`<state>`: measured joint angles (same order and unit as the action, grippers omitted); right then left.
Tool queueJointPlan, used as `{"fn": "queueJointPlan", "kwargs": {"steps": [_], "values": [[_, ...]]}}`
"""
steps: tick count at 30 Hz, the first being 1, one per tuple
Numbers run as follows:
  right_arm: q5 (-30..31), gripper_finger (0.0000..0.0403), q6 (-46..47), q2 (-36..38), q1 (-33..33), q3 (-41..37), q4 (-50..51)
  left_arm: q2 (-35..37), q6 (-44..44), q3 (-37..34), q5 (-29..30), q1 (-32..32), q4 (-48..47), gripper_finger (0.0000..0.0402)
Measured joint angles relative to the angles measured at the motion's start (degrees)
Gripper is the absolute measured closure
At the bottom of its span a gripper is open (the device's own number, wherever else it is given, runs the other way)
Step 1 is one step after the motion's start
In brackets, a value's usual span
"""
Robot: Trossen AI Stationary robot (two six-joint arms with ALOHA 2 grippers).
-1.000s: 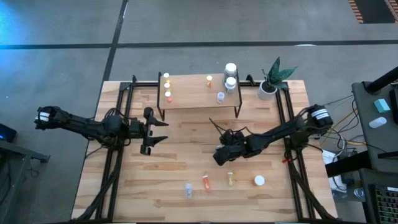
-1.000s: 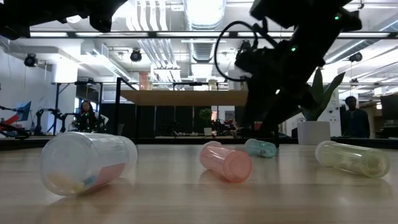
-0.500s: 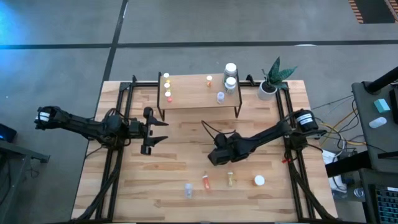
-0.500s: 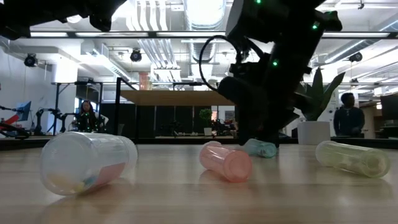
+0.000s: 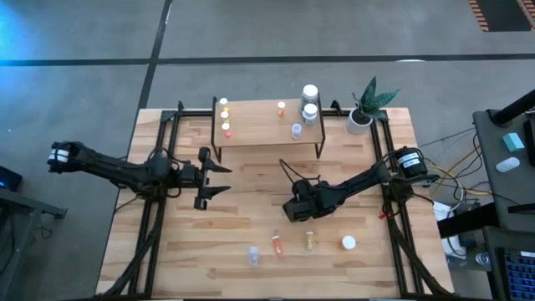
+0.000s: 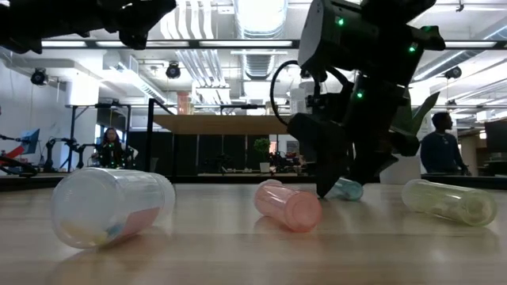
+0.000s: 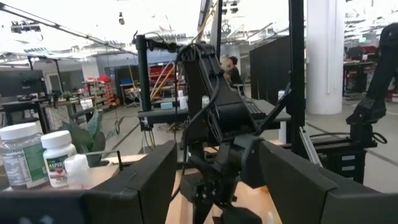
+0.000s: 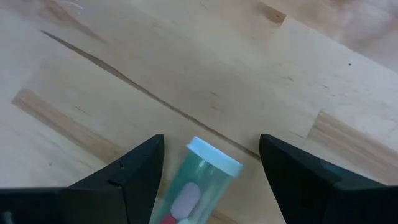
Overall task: Pick and place medicine bottles onto shelf by color
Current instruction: Put the blue pill bottle on the shelf
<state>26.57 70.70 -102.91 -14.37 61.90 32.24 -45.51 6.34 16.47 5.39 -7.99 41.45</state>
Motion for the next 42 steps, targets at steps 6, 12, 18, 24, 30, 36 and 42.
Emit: {"fn": "queueJointPlan", "kwargs": {"steps": [6, 12, 18, 24, 30, 36, 42], "values": [[-0.8, 0.0180, 0.8, 0.0, 0.0, 0.0, -0.4, -2.3, -1.6, -0.1, -0.1, 0.0, 0.0, 0.0189], [-1.1, 0.0210, 2.0, 0.0, -0.4, -0.1, -0.9, -4.0, -1.7, -0.3, -0.4, 0.0, 0.0, 0.0189], [-1.4, 0.0229, 2.6, 0.0, -0.9, -0.1, -1.2, -4.0, -2.7, -0.4, -0.5, 0.0, 0.0, 0.0189], [-1.5, 0.0232, 2.8, 0.1, -0.9, -0.1, -1.2, -3.4, -2.7, -0.2, -0.5, 0.0, 0.1, 0.0189], [-1.7, 0.0240, 2.1, 0.1, -1.2, 0.2, -1.2, -3.4, -2.8, -0.2, -0.5, 0.0, 0.2, 0.0189], [-2.1, 0.0260, 1.3, 0.1, -1.3, 0.7, -1.5, -3.3, -2.8, -0.2, -0.5, 0.0, 0.5, 0.0189], [-1.8, 0.0277, -0.1, 0.1, -1.3, 1.5, -1.3, -3.3, -2.6, -0.2, -0.5, 0.0, 0.5, 0.0189]]}}
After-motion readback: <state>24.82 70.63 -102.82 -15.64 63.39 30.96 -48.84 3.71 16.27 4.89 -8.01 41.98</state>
